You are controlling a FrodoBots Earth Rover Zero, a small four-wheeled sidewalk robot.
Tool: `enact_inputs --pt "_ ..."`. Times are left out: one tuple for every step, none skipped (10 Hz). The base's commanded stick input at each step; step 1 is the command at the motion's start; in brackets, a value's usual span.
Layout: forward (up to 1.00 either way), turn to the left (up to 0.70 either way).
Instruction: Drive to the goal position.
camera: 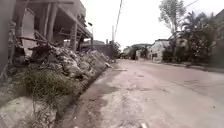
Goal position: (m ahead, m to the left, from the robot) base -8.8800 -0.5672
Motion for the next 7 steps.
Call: enact_inputs --pt "0.06 0.00" --pt "0.06 0.00" --pt "0.06 0.00" --pt "0.06 0.00" --pt "0.06 0.00" --pt "0.06 0.00" --pt "0.06 0.00"
